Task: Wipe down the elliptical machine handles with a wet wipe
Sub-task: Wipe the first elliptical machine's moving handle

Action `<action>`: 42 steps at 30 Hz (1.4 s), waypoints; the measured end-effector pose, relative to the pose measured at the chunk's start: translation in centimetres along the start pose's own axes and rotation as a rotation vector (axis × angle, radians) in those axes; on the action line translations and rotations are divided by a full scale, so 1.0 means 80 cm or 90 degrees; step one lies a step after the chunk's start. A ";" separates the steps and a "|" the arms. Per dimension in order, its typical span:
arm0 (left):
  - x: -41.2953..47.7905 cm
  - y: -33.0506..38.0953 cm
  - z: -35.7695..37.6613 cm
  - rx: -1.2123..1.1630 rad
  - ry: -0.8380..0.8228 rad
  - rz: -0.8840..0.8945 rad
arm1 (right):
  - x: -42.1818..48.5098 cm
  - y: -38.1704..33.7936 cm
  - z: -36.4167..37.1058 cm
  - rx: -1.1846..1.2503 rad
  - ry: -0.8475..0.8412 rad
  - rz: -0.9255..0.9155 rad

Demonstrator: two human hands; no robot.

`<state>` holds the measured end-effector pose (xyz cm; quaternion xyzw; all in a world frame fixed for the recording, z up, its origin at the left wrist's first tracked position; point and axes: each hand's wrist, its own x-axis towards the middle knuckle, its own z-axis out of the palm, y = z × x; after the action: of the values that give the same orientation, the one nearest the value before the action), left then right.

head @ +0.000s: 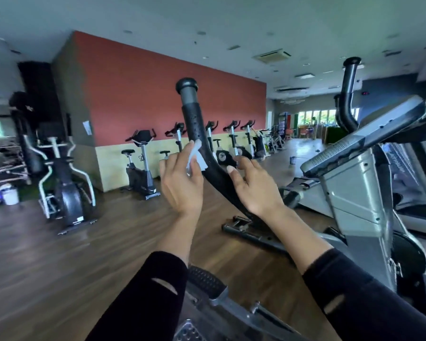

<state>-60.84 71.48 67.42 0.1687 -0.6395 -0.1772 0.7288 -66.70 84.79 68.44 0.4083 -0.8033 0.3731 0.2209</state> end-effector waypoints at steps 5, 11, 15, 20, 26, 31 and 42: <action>-0.005 -0.023 0.015 -0.033 -0.048 0.036 | 0.042 -0.003 0.014 0.145 -0.036 0.021; 0.000 -0.020 0.028 -0.067 -0.049 -0.012 | 0.068 -0.001 0.025 0.258 -0.112 0.000; 0.010 -0.016 0.034 -0.069 -0.027 -0.042 | 0.082 0.008 0.031 0.320 -0.156 0.005; 0.036 -0.010 0.041 -0.083 -0.026 -0.085 | 0.107 0.017 0.039 0.384 -0.185 -0.005; 0.039 0.001 0.049 -0.070 0.018 -0.069 | 0.136 0.022 0.056 0.459 -0.168 -0.066; 0.064 0.009 0.062 -0.050 0.032 -0.105 | 0.149 0.024 0.062 0.512 -0.156 -0.102; 0.074 0.022 0.071 -0.029 0.062 -0.128 | 0.155 0.026 0.074 0.644 -0.157 -0.124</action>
<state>-65.71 70.12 74.09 0.2239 -0.5791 -0.2551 0.7412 -75.72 74.90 72.04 0.5777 -0.5012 0.6408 -0.0663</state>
